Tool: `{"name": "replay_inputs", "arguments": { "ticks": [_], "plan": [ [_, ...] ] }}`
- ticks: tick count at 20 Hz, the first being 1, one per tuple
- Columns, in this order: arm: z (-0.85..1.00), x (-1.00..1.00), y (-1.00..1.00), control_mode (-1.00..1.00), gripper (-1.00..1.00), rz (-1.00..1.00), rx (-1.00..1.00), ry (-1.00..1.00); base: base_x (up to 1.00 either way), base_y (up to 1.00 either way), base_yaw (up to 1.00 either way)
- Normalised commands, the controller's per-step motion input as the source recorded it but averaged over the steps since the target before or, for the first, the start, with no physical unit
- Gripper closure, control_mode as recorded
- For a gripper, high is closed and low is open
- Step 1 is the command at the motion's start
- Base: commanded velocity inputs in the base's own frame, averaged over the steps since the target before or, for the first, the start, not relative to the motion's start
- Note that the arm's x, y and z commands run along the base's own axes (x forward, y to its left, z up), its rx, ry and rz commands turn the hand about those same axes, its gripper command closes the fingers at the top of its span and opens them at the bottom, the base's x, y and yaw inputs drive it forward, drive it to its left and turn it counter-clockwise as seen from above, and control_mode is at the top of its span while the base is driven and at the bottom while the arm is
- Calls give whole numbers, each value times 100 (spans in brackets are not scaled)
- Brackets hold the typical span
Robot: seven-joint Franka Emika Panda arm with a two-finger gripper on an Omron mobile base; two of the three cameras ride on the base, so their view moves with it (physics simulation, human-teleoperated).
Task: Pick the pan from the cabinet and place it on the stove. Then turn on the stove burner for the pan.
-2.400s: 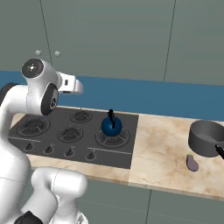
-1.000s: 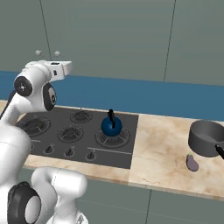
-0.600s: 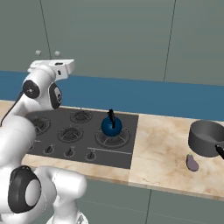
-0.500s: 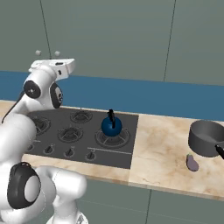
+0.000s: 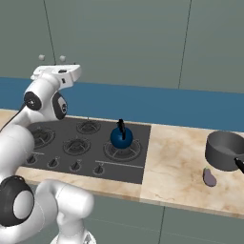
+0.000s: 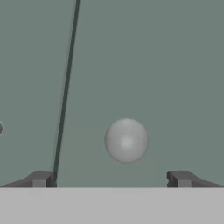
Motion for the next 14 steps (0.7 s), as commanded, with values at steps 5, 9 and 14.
{"name": "replay_inputs", "arguments": {
  "ticks": [5, 9, 14],
  "plan": [
    [38, 15, 1, -100, -100, -2, 0, -2, 0, 0, 0],
    [54, 17, 0, -100, -100, 0, 0, -1, 0, 0, 0],
    [63, 4, 0, -100, -100, 0, 0, -6, 0, 0, 0]
  ]
}}
